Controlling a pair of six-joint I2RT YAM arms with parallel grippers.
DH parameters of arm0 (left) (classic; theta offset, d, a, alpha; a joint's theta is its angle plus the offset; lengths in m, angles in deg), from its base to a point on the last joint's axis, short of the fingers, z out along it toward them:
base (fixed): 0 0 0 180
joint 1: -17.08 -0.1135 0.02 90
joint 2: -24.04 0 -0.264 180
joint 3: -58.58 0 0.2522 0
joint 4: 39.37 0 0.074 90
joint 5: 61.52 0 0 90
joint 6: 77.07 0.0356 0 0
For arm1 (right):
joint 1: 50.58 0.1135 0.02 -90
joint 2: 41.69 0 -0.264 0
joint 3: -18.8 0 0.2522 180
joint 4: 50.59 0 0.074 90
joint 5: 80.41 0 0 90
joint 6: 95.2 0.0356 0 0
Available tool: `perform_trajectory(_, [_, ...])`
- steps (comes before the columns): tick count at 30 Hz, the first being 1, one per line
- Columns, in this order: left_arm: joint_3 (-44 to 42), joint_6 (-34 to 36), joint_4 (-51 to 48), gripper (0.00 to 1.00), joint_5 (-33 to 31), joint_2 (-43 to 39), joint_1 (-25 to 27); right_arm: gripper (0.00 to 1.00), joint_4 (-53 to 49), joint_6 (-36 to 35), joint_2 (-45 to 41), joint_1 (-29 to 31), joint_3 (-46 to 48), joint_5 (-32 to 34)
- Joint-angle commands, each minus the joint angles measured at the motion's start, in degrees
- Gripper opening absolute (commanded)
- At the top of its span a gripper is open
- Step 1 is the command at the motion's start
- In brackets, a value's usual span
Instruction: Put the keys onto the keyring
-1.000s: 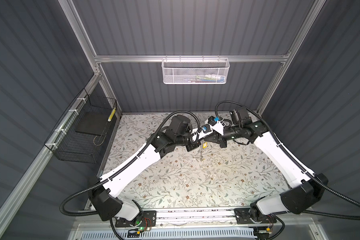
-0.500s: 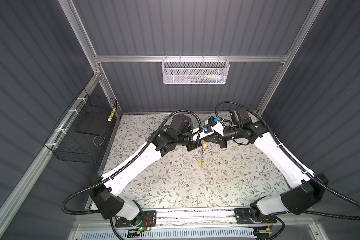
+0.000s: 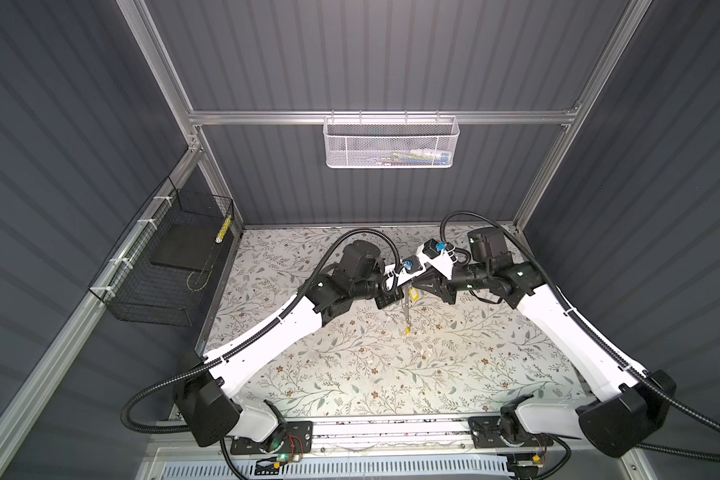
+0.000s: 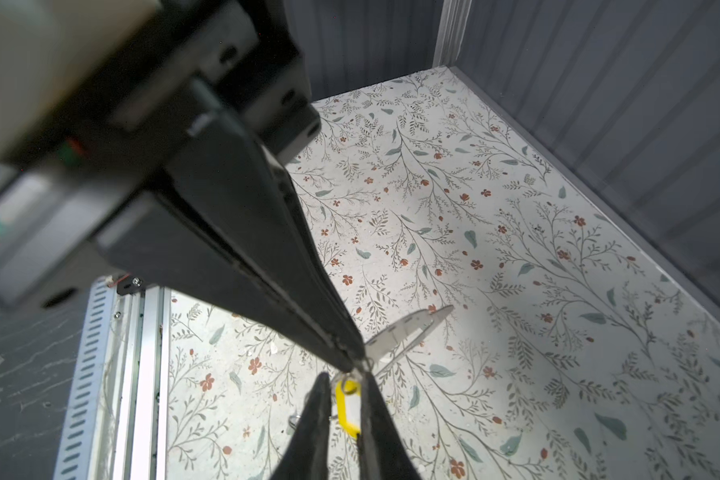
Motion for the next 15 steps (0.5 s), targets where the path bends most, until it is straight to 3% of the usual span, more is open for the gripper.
perform_trajectory(1, [-2.5, -3.3, 9.0, 0.00, -0.6, -2.4, 0.0, 0.20, 6.0, 4.0, -3.1, 0.3, 2.1, 1.8])
perform_trajectory(6, [-6.7, -4.8, 16.4, 0.00, -0.5, -4.4, 0.0, 0.23, 10.1, 6.6, -6.5, 0.3, 7.4, 4.4])
perform_trajectory(15, [-20.1, -11.1, 39.7, 0.00, 0.3, -9.4, -0.1, 0.29, 30.2, 19.2, -12.9, 0.3, 20.3, 10.6])
